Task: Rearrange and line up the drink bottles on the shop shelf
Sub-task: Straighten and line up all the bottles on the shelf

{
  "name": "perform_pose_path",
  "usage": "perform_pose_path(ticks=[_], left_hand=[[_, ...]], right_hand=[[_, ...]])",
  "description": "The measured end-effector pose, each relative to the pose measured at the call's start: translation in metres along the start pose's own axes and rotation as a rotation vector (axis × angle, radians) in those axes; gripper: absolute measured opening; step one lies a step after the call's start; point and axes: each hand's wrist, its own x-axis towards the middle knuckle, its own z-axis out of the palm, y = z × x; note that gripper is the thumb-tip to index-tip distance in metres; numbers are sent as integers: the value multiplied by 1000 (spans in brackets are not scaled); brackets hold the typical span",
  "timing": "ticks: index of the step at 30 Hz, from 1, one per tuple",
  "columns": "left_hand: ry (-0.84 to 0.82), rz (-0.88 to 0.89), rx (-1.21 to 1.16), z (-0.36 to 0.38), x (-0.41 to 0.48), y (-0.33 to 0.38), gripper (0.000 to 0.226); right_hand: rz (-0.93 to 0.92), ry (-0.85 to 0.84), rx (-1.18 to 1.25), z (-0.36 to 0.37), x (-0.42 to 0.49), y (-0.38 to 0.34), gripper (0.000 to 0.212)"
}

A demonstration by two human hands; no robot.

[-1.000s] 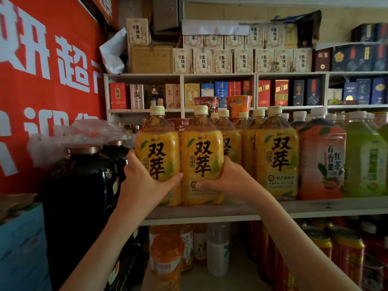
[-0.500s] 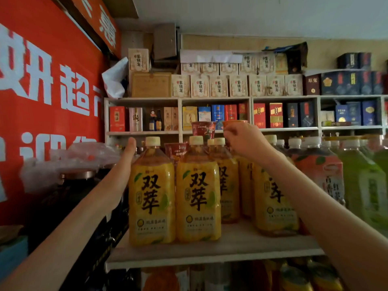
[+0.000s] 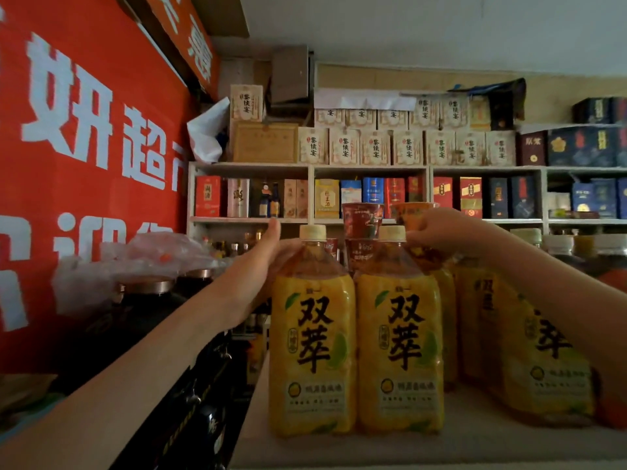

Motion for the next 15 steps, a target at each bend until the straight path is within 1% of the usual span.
perform_pose_path(ticks=[2, 4, 6, 8, 9, 10, 11, 12, 13, 14, 15], left_hand=[[-54, 3, -48, -12, 14, -5, 57], [-80, 17, -63, -18, 29, -9, 43], [-92, 57, -33, -20, 38, -11, 32], [-113, 80, 43, -19, 42, -13, 35], [-112, 93, 91, -19, 44, -14, 37], [-124, 125, 126, -16, 42, -15, 33], [-144, 149, 125, -16, 41, -18, 26], [-157, 137, 97, -15, 39, -21, 25], [-170, 101, 48, -14, 35, -20, 33], [-188, 84, 23, -17, 29, -20, 45], [-242, 93, -13, -20, 25, -20, 59]], right_hand=[[16, 49, 33, 2, -1, -3, 26], [43, 68, 46, 3, 3, -10, 23], [57, 41, 82, 3, 8, -16, 24], [40, 1, 143, 3, 14, -23, 25], [19, -7, 156, 3, 17, -28, 28], [-3, -6, 149, 3, 19, -33, 34], [-31, -6, 126, 2, 20, -39, 42], [-64, -15, 104, 3, 23, -46, 49], [-92, -29, 95, 3, 26, -53, 52], [-112, -50, 93, 2, 28, -61, 52], [-123, -78, 88, 2, 29, -69, 50]])
